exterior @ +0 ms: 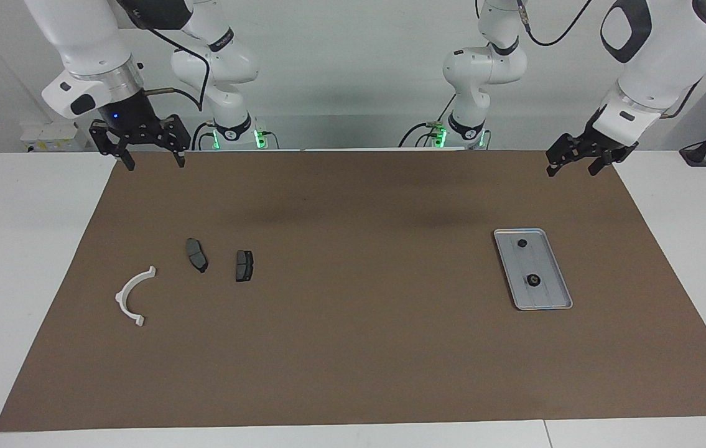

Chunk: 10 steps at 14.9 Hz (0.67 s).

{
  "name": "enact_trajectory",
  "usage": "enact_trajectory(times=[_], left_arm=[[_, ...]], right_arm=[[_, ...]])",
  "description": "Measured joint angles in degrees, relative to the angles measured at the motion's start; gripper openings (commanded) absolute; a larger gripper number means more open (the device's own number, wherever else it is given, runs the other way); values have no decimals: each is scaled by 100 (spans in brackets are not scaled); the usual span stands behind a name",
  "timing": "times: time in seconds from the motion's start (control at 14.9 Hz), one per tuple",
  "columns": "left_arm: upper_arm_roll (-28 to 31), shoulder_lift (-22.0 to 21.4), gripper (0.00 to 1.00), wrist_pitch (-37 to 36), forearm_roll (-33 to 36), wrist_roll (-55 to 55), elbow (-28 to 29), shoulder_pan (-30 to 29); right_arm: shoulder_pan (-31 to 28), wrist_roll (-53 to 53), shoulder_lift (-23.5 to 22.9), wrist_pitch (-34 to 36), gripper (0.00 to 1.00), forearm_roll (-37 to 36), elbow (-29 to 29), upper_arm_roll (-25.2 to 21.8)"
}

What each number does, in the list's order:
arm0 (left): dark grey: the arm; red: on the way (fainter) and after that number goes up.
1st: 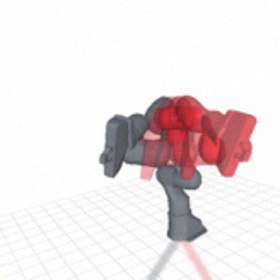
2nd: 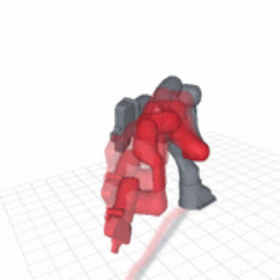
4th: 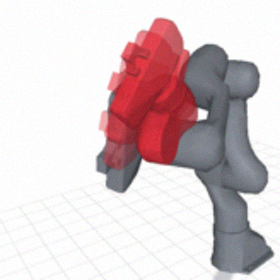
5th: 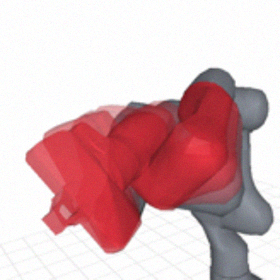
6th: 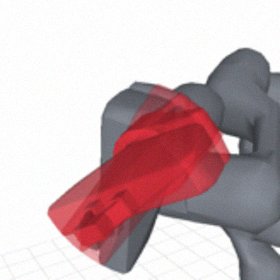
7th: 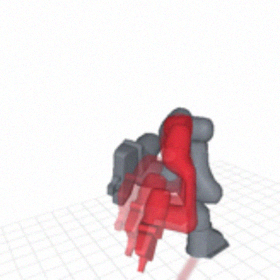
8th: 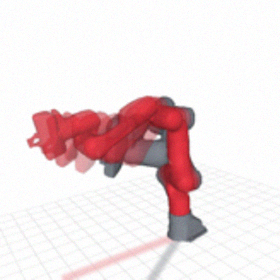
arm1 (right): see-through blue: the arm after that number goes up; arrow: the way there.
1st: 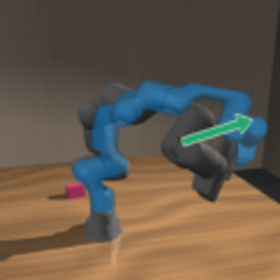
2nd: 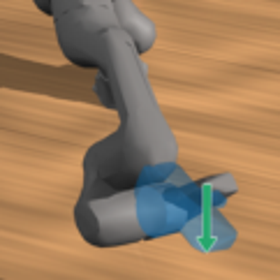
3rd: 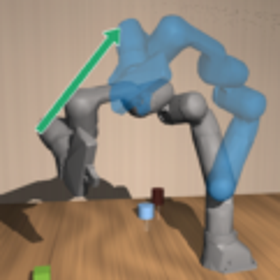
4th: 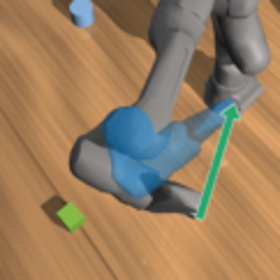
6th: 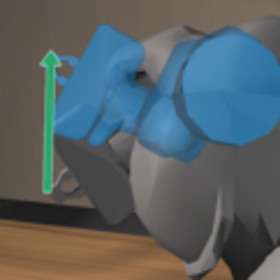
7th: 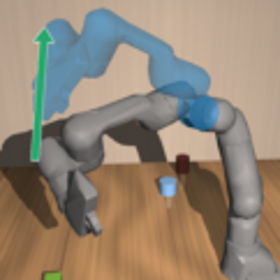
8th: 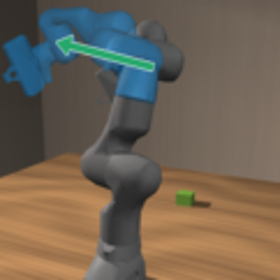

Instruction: Pick bearing gear from pile to tray

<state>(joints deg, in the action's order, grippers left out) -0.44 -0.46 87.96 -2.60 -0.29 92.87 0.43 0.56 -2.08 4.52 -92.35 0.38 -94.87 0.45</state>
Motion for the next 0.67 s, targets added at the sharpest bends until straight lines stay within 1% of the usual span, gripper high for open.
enact_trajectory(times=[0.47,0.67], left_arm=[[-21,-1,100,-92,1,-3,-62,0],[-149,-1,100,-92,3,-6,-62,3]], right_arm=[[0,0,0,0,100,0,0,0],[0,0,0,0,100,0,0,0]])
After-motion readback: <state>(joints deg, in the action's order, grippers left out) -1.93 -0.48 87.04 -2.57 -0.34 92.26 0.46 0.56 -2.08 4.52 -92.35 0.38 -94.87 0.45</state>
